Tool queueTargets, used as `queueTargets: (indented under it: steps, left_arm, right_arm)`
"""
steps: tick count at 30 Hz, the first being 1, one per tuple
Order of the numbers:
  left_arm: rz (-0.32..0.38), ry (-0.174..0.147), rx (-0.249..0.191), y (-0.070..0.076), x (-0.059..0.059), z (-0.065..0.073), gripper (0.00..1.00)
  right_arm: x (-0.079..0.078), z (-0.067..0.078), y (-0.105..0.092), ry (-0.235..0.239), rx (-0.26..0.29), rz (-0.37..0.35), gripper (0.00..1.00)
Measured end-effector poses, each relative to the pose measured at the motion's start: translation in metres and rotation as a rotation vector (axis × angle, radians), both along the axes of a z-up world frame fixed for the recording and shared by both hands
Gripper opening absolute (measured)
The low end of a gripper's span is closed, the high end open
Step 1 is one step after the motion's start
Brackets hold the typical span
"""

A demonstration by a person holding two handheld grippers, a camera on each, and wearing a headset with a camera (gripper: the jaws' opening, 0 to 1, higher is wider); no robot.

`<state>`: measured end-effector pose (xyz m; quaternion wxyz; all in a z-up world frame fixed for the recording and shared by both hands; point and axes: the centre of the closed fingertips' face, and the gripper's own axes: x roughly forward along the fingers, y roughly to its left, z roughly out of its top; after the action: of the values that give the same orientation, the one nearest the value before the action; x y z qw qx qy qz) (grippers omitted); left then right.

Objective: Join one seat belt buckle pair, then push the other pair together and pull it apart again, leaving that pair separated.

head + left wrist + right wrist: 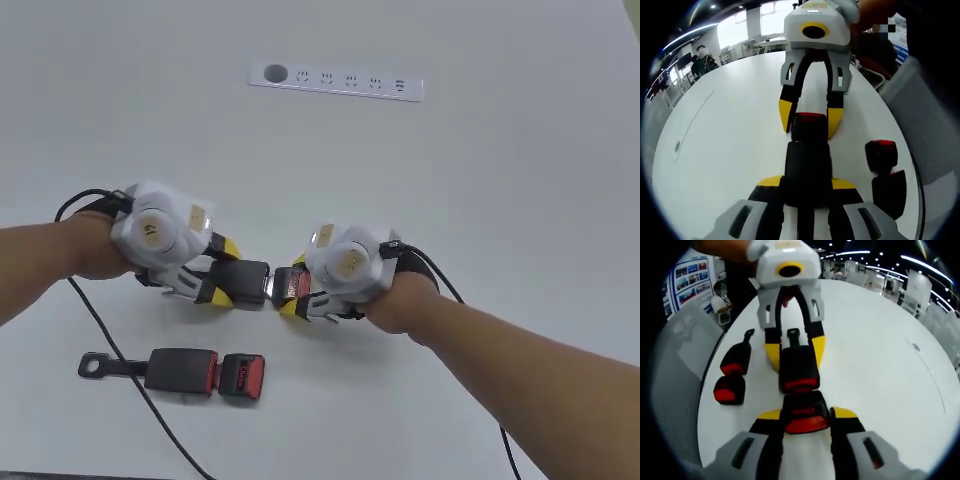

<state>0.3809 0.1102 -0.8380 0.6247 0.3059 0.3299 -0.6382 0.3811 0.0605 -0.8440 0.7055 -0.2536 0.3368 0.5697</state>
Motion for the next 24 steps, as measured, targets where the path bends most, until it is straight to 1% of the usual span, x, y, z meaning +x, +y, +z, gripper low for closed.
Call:
queueTargets:
  steps: [8,10,12,15,17,20,24]
  left_arm:
    - [0.009,0.006,-0.009,0.0,0.001,0.0,0.34]
    - [0.013,0.008,-0.012,0.0,0.001,0.0,0.34]
    - [0.02,0.012,-0.014,-0.001,0.001,0.001,0.34]
    - [0.022,0.01,-0.011,-0.001,0.001,0.0,0.34]
    - [0.023,0.009,-0.01,-0.002,0.001,0.0,0.34]
    - [0.02,0.009,-0.005,-0.002,0.001,0.0,0.34]
    - [0.017,0.01,-0.003,-0.001,0.0,0.0,0.34]
  right_arm:
    - [0.0,0.0,-0.014,-0.007,0.021,0.003,0.36]
    - [0.0,0.001,-0.016,-0.017,0.041,0.014,0.36]
    - [-0.001,0.001,-0.018,-0.018,0.058,0.006,0.36]
    - [-0.002,0.001,-0.017,-0.019,0.061,0.006,0.36]
    - [-0.003,0.001,-0.02,-0.02,0.06,0.013,0.36]
    - [-0.005,0.002,-0.029,-0.033,0.067,0.028,0.36]
    - [-0.008,0.003,-0.038,-0.03,0.072,0.03,0.36]
